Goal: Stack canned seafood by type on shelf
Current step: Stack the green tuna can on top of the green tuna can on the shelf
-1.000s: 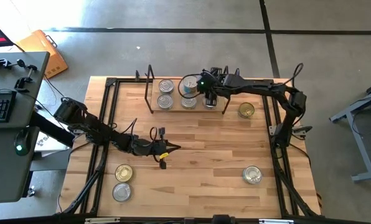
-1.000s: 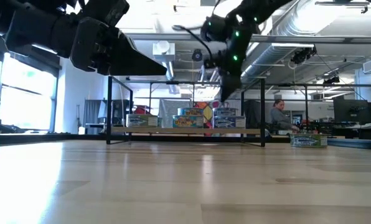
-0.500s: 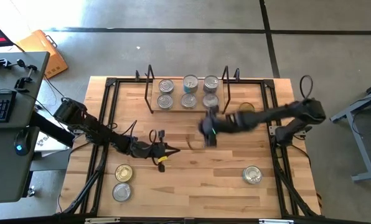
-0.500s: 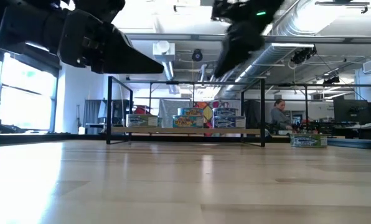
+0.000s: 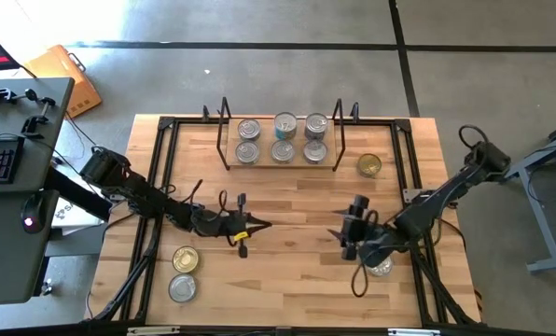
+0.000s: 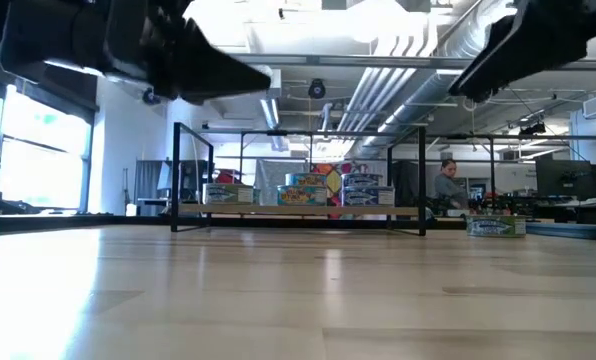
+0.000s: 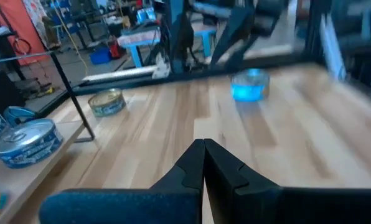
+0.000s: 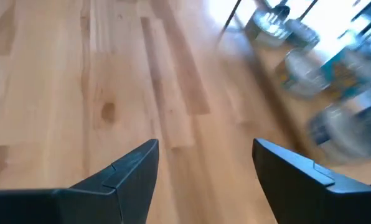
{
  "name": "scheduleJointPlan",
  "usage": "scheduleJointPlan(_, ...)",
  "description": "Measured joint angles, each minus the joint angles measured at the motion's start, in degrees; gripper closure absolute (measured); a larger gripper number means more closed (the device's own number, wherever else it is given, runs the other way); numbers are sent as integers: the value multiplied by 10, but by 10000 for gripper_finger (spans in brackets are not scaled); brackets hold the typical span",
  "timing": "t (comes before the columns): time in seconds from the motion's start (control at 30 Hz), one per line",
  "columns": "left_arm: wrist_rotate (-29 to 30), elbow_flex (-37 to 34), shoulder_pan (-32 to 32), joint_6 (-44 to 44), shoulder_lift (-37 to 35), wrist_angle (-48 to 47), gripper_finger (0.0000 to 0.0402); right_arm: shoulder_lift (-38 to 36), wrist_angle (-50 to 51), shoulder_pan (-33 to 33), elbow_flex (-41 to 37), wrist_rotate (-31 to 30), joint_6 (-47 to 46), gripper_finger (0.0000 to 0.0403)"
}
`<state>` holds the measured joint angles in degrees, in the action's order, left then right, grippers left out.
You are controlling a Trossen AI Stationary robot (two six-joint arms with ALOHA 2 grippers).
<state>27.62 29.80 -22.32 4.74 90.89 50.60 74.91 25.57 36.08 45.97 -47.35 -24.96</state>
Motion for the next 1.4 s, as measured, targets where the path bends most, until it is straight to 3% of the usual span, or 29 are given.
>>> scheduleJointPlan(0.13, 0, 0, -17, -39, -19, 49, 401, -6, -6, 2, 0, -102, 27, 151)
scheduleJointPlan(0.2, 0, 0, -27, -23, -40, 65, 401, -6, -7, -7, 0, -162, 9, 151)
scheduleJointPlan(0.27, 0, 0, -35, 18, -62, 63, 401, -5, -6, -18, 0, -176, -1, 151)
scheduleJointPlan(0.4, 0, 0, -38, 76, -102, 66, 401, -3, -7, -32, 0, -163, -2, 151)
scheduleJointPlan(0.63, -1, 0, -38, 88, -113, 59, 401, 0, -10, -53, 0, -99, -17, 151)
scheduleJointPlan(0.77, -49, 0, -38, 89, -98, 50, 401, 20, 14, -57, 0, -24, 32, 151)
scheduleJointPlan(0.9, -60, 0, -39, 84, -92, 44, 401, 42, 31, -58, 0, -8, 22, 151)
scheduleJointPlan(1.0, -47, 0, -46, 88, -93, 22, 401, 56, 20, -65, 0, -3, 9, 151)
scheduleJointPlan(1.07, 5, 0, -55, 71, -98, -2, 401, 63, 15, -68, 0, 6, 8, 151)
scheduleJointPlan(1.13, 77, 7, -69, 35, -115, -71, 401, 68, 16, -72, 0, 12, 8, 151)
scheduleJointPlan(1.23, 142, 46, -94, -79, -156, -305, 401, 68, 15, -78, 0, 11, 14, 151)
scheduleJointPlan(1.3, 126, 88, -105, -229, -174, -504, 401, 68, 14, -87, 0, 2, 21, 151)
scheduleJointPlan(1.4, 28, 150, -115, -490, -179, -778, 401, 68, 10, -103, 0, -14, 30, 151)
